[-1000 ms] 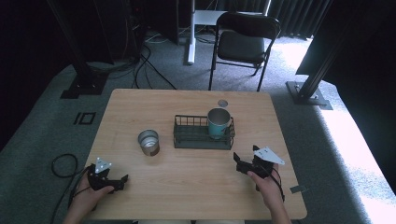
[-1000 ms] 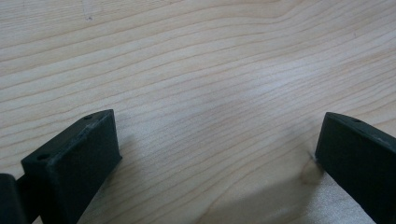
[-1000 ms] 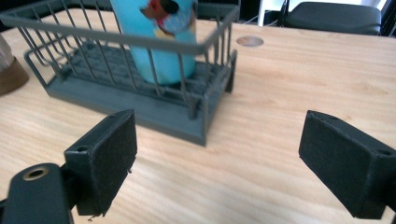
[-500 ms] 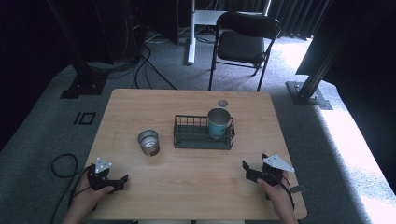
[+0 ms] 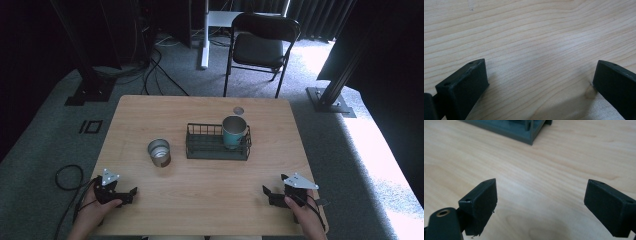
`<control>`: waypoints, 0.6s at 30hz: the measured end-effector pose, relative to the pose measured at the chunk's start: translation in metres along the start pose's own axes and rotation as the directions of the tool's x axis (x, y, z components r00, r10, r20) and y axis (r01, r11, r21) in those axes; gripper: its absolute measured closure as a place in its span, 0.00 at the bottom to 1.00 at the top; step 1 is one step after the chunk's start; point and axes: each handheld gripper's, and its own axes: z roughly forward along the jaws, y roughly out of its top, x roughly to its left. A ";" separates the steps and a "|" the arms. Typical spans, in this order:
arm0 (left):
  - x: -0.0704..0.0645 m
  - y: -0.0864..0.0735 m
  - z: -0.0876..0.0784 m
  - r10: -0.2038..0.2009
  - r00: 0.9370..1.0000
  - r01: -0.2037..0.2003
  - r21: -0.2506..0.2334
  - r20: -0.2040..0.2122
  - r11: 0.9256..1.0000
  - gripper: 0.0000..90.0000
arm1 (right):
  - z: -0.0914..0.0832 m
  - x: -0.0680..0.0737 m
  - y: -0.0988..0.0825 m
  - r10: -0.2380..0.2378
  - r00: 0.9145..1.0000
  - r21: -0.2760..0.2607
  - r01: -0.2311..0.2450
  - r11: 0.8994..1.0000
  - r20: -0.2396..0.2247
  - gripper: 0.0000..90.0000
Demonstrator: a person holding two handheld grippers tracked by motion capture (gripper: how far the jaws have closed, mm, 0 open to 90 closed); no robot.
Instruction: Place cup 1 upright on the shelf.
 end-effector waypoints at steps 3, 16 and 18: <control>0.000 0.000 0.000 0.000 1.000 0.000 0.000 0.000 1.000 0.00 | -0.003 -0.001 -0.002 -0.018 0.999 0.019 0.018 1.000 -0.041 0.12; 0.000 0.000 0.000 0.003 1.000 -0.003 0.001 0.001 1.000 0.00 | -0.009 -0.016 -0.016 -0.076 0.995 0.093 0.082 0.992 -0.060 0.12; 0.000 0.000 0.000 0.002 1.000 -0.002 0.001 0.001 1.000 0.00 | -0.010 -0.019 -0.018 -0.079 0.995 0.104 0.085 0.991 -0.053 0.12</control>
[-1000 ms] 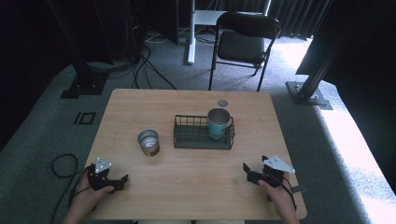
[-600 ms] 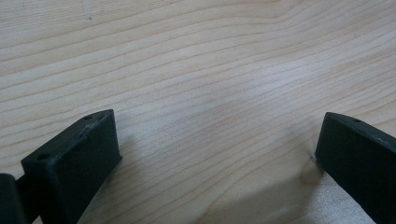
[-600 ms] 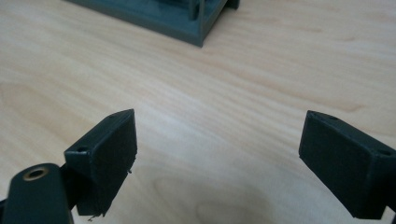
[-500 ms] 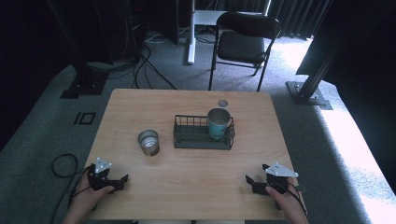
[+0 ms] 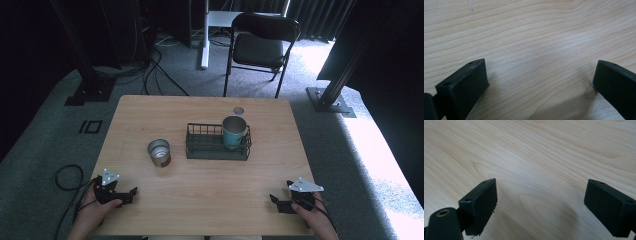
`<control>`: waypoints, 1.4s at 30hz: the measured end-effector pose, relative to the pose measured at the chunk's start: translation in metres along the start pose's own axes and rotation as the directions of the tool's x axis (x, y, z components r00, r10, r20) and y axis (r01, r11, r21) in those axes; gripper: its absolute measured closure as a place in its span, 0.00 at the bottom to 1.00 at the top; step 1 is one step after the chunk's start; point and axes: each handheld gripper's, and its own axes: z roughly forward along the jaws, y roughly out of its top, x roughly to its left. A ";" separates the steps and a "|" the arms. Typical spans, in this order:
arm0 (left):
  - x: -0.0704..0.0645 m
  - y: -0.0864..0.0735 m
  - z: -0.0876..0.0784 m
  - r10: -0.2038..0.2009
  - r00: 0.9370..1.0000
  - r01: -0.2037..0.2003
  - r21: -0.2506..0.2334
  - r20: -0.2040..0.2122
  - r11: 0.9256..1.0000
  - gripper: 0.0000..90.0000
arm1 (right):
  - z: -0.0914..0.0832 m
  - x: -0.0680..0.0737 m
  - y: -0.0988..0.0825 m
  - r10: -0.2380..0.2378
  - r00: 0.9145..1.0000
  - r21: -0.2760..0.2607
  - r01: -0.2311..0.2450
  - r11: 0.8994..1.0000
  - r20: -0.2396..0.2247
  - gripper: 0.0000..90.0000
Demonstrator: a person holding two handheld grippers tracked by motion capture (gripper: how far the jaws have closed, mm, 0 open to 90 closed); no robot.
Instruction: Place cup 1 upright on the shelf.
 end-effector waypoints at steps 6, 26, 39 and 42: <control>0.000 0.000 0.000 0.000 1.000 0.000 0.000 0.000 1.000 0.00 | 0.001 -0.008 -0.007 0.056 0.998 0.022 -0.056 0.998 0.006 0.12; 0.000 0.000 0.000 0.000 1.000 0.000 0.001 0.000 1.000 0.00 | 0.004 -0.009 -0.007 0.084 0.994 0.061 -0.088 0.994 0.066 0.12; 0.001 0.000 0.000 0.013 1.000 -0.013 0.000 0.011 1.000 0.00 | 0.004 -0.009 -0.007 0.084 0.994 0.062 -0.088 0.994 0.066 0.12; 0.003 0.000 0.000 0.028 0.999 -0.028 -0.002 0.027 1.000 0.00 | 0.004 -0.009 -0.007 0.084 0.994 0.061 -0.088 0.994 0.066 0.12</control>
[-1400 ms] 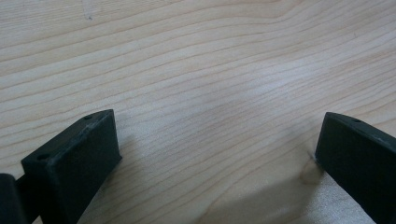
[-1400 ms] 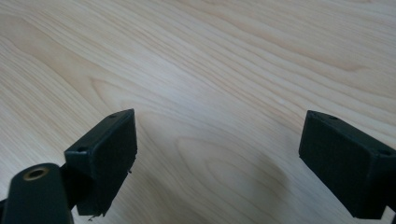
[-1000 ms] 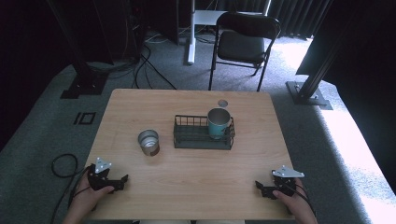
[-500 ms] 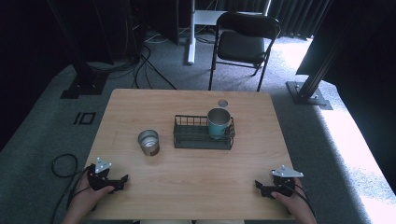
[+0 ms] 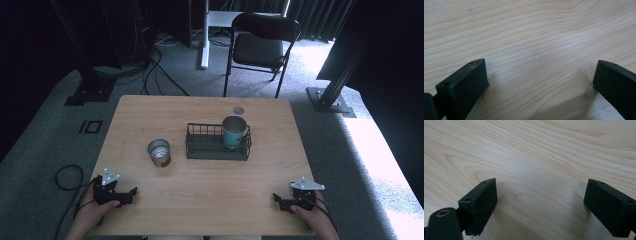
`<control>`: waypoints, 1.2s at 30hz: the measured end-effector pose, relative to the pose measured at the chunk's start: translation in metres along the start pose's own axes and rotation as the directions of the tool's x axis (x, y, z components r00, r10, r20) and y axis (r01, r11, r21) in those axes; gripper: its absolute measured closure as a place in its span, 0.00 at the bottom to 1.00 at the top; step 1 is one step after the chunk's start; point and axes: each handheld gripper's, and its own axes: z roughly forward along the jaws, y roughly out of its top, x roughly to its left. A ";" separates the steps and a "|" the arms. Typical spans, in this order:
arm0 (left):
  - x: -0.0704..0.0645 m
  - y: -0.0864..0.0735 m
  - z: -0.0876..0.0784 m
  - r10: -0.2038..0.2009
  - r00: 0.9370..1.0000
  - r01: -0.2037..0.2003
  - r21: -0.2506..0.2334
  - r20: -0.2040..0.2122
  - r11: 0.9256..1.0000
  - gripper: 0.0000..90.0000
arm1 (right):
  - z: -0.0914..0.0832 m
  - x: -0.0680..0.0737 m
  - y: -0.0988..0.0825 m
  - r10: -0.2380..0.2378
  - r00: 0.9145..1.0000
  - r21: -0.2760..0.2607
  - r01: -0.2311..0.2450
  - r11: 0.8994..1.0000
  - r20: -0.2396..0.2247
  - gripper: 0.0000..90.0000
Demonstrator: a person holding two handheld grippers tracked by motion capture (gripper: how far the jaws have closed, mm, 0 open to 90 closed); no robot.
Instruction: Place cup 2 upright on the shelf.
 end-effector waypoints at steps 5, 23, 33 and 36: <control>0.003 -0.001 -0.002 0.001 1.000 -0.001 -0.005 0.024 1.000 0.01 | 0.000 0.000 0.000 0.001 1.000 0.000 -0.001 1.000 0.000 0.12; -0.003 0.011 -0.009 0.010 0.996 -0.001 -0.101 0.089 0.995 0.01 | 0.000 0.000 0.000 0.000 1.000 0.000 0.000 1.000 0.001 0.12; -0.014 0.024 -0.008 0.020 0.992 -0.003 -0.138 0.121 0.990 0.01 | 0.000 0.000 0.000 0.001 1.000 0.000 -0.001 1.000 0.000 0.12; -0.016 0.029 -0.007 0.026 0.992 -0.008 -0.147 0.123 0.989 0.01 | 0.000 0.000 0.000 0.001 1.000 -0.001 -0.001 1.000 0.000 0.12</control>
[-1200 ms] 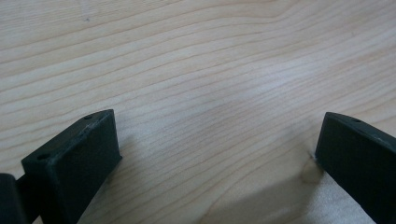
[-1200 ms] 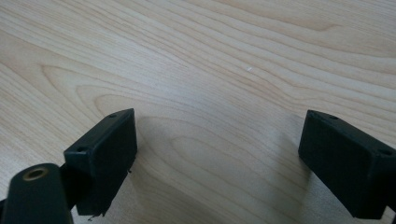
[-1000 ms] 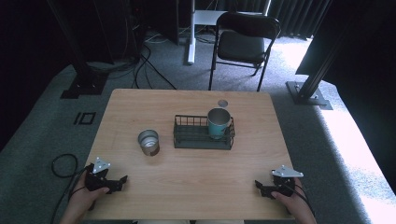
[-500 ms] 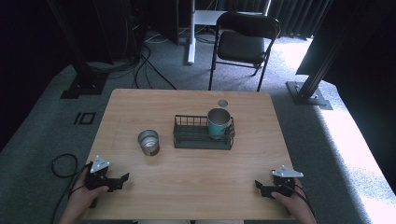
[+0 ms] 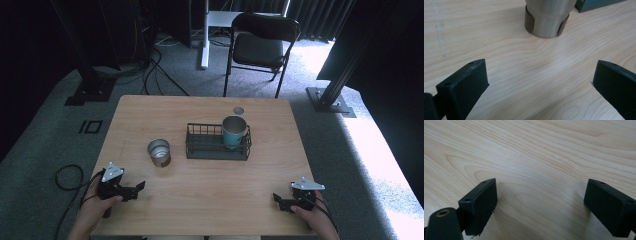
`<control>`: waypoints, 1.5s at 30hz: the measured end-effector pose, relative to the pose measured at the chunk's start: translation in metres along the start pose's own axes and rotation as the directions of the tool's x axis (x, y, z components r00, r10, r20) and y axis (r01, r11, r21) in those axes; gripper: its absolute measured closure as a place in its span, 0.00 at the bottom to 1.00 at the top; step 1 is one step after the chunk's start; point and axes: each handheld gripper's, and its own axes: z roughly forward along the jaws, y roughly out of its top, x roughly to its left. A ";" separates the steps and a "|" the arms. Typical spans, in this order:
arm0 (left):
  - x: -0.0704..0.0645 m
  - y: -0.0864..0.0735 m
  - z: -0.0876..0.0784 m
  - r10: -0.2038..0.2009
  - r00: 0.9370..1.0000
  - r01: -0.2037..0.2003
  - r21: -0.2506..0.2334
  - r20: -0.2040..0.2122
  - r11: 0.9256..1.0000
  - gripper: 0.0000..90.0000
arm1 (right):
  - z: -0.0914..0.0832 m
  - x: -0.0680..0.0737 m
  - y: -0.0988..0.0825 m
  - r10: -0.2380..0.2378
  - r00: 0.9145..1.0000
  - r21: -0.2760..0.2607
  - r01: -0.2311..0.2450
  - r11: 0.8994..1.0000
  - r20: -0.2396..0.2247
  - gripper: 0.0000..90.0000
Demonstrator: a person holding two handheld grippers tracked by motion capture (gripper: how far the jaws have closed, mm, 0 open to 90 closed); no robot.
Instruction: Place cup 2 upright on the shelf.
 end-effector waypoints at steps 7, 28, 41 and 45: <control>-0.006 0.011 0.004 0.017 1.000 -0.017 -0.023 0.014 1.000 0.01 | 0.000 0.000 0.000 0.000 1.000 0.000 0.000 1.000 0.001 0.12; -0.013 0.049 0.023 0.016 1.000 -0.017 -0.139 -0.012 0.990 0.01 | 0.000 0.000 0.000 0.001 1.000 0.001 -0.001 1.000 0.001 0.12; -0.015 0.063 0.040 0.012 1.000 -0.013 -0.140 -0.007 0.990 0.01 | 0.000 0.000 0.000 0.000 1.000 0.000 0.000 1.000 0.001 0.12; -0.017 0.067 0.046 0.035 0.999 -0.037 -0.150 -0.012 0.988 0.01 | 0.000 0.000 0.000 0.000 1.000 0.000 0.000 1.000 0.001 0.12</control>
